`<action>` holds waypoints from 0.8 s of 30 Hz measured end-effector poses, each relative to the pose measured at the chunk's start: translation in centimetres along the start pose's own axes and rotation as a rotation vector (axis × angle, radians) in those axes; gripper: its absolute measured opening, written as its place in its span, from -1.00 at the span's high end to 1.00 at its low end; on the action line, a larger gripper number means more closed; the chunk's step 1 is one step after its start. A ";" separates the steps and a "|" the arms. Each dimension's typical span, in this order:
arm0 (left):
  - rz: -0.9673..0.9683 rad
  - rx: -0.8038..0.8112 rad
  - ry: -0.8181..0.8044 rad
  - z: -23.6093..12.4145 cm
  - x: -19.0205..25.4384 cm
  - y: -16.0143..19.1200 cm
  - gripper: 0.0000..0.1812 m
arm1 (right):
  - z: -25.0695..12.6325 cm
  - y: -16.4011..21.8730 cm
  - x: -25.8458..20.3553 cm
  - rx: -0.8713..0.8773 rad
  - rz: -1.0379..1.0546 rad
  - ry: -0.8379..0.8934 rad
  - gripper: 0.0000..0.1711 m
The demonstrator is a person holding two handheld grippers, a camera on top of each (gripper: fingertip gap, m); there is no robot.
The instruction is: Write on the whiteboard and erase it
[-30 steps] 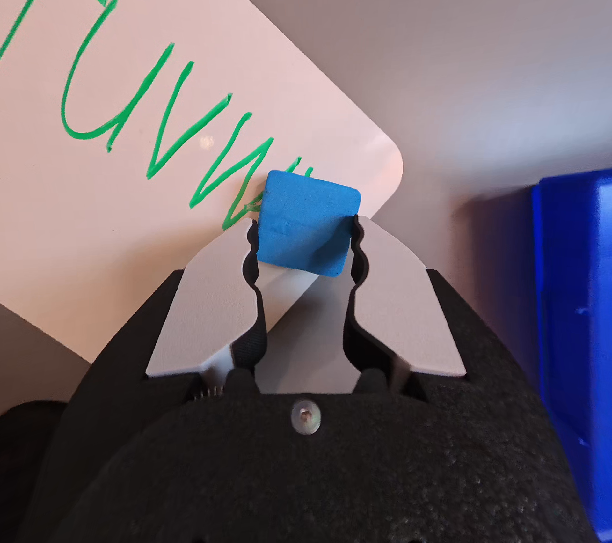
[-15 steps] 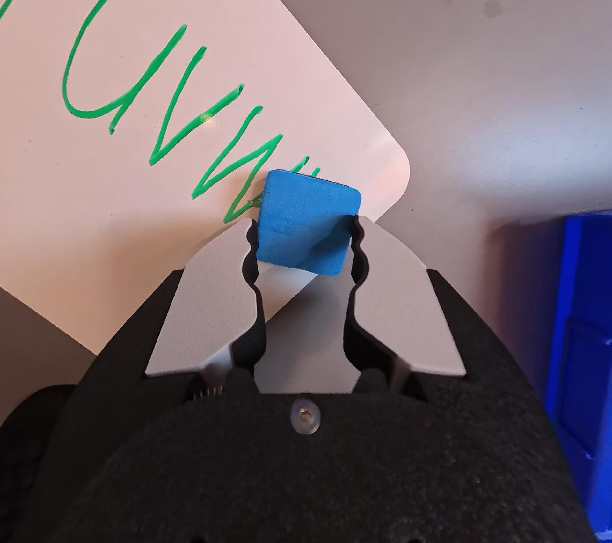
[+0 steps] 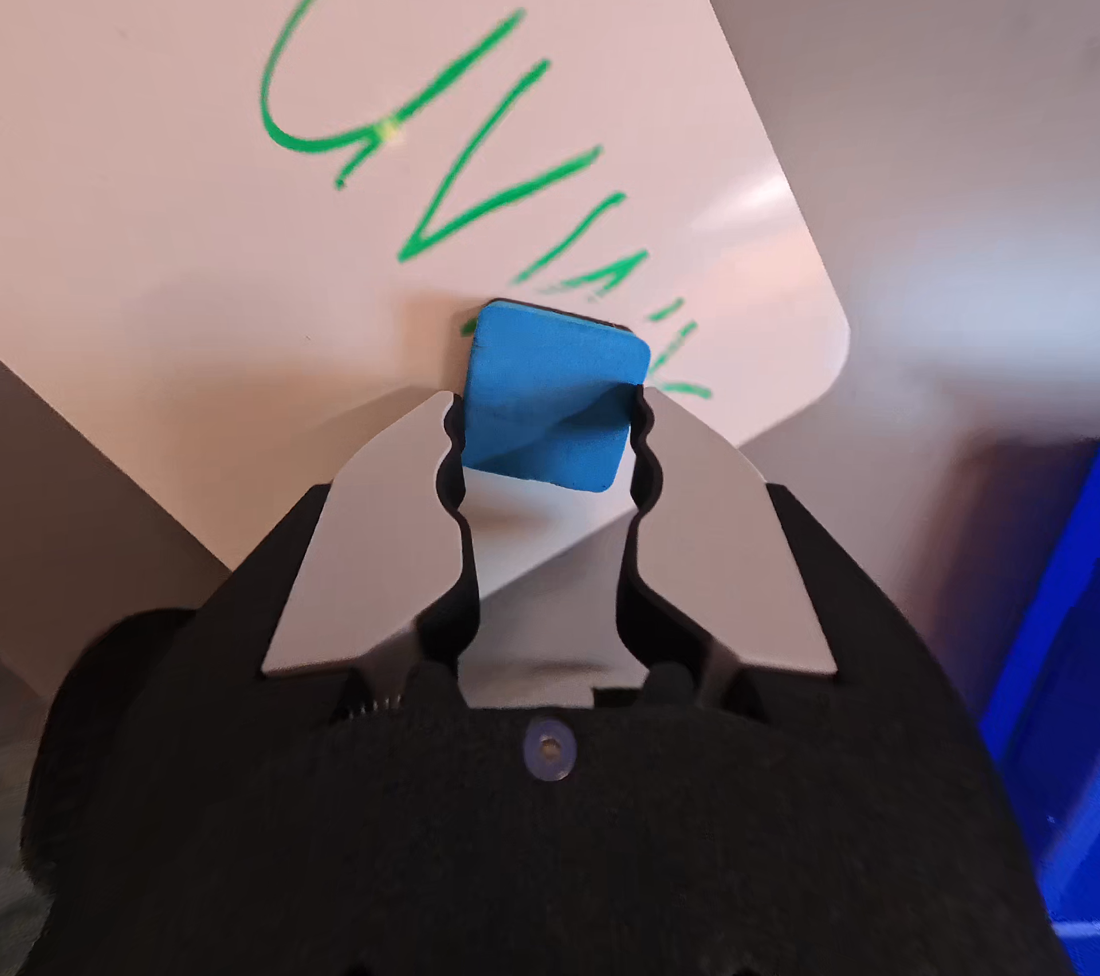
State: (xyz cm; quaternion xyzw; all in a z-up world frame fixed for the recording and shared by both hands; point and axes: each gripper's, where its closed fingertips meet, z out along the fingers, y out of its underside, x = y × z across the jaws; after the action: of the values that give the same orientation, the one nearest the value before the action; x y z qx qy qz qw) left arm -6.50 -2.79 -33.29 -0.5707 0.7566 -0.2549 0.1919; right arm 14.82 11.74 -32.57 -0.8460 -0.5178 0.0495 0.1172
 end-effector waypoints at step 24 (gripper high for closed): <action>0.092 0.003 -0.016 0.3 -0.2 -0.4 0.99 | 0.8 -3.0 0.6 0.050 0.082 0.013 0.37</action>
State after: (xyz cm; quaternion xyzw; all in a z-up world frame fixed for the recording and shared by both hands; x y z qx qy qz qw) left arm -5.93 -2.72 -33.24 -0.5371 0.7802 -0.2422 0.2104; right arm 12.36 13.66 -32.59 -0.8637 -0.4804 0.0617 0.1396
